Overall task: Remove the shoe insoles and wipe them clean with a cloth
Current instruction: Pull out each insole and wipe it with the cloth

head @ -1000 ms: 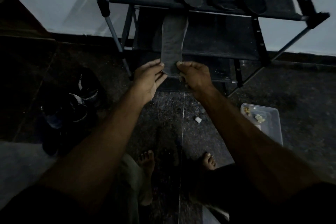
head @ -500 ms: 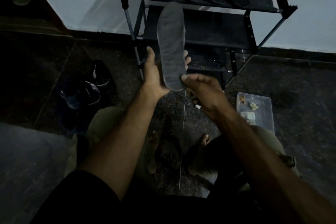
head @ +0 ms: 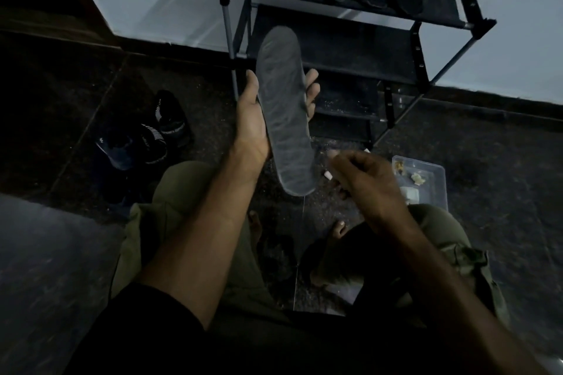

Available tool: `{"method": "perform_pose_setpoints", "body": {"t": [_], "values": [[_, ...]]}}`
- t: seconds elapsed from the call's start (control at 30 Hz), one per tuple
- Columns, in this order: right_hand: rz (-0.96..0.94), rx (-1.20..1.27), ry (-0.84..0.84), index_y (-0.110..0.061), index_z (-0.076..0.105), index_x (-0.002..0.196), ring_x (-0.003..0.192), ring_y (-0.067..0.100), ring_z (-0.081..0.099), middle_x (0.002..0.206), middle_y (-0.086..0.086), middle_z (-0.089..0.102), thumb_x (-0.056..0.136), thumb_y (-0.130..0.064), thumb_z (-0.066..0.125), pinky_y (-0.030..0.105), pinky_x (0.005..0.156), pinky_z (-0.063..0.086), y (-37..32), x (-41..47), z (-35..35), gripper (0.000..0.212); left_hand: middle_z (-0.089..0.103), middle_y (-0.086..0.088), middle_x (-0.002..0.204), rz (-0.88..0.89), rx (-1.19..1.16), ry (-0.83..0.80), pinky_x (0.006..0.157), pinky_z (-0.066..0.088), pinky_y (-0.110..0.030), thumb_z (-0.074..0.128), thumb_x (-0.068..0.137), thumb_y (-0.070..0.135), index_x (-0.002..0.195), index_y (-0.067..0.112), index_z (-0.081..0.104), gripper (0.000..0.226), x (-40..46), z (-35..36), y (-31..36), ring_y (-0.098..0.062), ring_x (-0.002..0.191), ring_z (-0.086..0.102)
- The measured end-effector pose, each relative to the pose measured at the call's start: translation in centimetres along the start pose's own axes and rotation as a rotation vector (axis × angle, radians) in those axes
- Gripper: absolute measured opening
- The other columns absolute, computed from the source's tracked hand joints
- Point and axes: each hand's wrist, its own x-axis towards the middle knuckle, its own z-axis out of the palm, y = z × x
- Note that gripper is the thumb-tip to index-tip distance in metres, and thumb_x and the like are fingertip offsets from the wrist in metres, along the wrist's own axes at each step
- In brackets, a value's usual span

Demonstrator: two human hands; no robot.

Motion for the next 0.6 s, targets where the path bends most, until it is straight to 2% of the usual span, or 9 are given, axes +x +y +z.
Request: {"method": "perform_pose_setpoints", "body": {"t": [0.1,0.17,0.23,0.3,0.37,0.4,0.53,0.6], "values": [[-0.102,-0.032,0.140,-0.017,0.066,0.112,0.070,0.011,0.062,0.087,0.000,0.069,0.096,-0.024,0.058,0.021,0.056,0.052,-1.3,0.7,-0.5,0.019,0.030,-0.017,0.153,-0.012,-0.017,-0.023,0.093,0.047,-0.039,0.023,0.096,0.063,0.153,0.007,0.022,0.080,-0.4,0.3,-0.3,-0.029,0.120,0.051],[-0.251,-0.097,0.164,-0.015,0.064,0.114,0.070,0.002,0.063,0.088,-0.005,0.068,0.097,-0.020,0.058,0.017,0.058,0.053,-2.7,1.5,-0.6,0.019,0.027,-0.018,0.155,-0.020,-0.013,-0.021,0.096,0.045,-0.041,0.023,0.098,0.059,0.153,0.007,0.022,0.076,-0.7,0.8,-0.6,-0.031,0.122,0.050],[-0.389,-0.141,0.153,-0.011,0.065,0.108,0.071,0.001,0.064,0.087,-0.005,0.068,0.096,-0.016,0.058,0.017,0.060,0.053,-4.4,2.6,-0.2,0.014,0.031,-0.021,0.154,-0.025,-0.007,0.030,0.103,0.040,-0.044,0.025,0.100,0.054,0.148,0.006,0.032,0.069,-0.9,1.3,-1.0,-0.033,0.121,0.050],[-0.481,-0.159,0.142,-0.008,0.067,0.102,0.070,0.007,0.068,0.087,0.000,0.069,0.095,-0.015,0.061,0.022,0.058,0.056,-5.9,3.7,0.1,0.011,0.051,-0.021,0.135,-0.004,0.001,0.091,0.105,0.038,-0.043,0.034,0.100,0.048,0.132,0.005,0.051,0.056,-0.9,1.6,-1.4,-0.032,0.114,0.054],[-0.550,-0.223,0.181,-0.010,0.067,0.100,0.072,0.006,0.068,0.086,-0.003,0.068,0.093,-0.015,0.064,0.021,0.060,0.056,-7.1,5.2,0.5,0.009,0.062,-0.015,0.107,0.041,0.028,0.134,0.094,0.045,-0.039,0.039,0.099,0.043,0.112,0.006,0.061,0.045,-0.8,1.5,-1.6,-0.028,0.099,0.059],[-0.587,-0.270,0.202,-0.013,0.068,0.099,0.074,0.004,0.067,0.086,-0.006,0.068,0.092,-0.016,0.065,0.018,0.062,0.054,-7.5,6.0,0.8,0.009,0.063,-0.014,0.102,0.053,0.025,0.115,0.091,0.047,-0.039,0.038,0.100,0.043,0.109,0.006,0.061,0.045,-0.8,1.6,-1.5,-0.027,0.096,0.060],[-0.741,-0.419,0.263,-0.012,0.072,0.097,0.080,0.008,0.066,0.089,-0.002,0.071,0.091,-0.018,0.065,0.024,0.069,0.054,-8.7,8.8,1.8,0.012,0.059,-0.017,0.122,-0.032,0.031,0.033,0.094,0.048,-0.050,0.025,0.098,0.061,0.124,0.009,0.055,0.065,-0.5,1.7,-1.8,-0.033,0.111,0.058],[-0.821,-0.503,0.321,-0.011,0.074,0.097,0.086,0.014,0.066,0.093,0.000,0.071,0.089,-0.016,0.065,0.029,0.074,0.055,-8.9,10.0,2.2,0.013,0.059,-0.017,0.122,-0.047,0.049,0.040,0.095,0.047,-0.047,0.025,0.099,0.060,0.124,0.008,0.056,0.066,-0.3,1.6,-1.9,-0.033,0.109,0.058]]}}
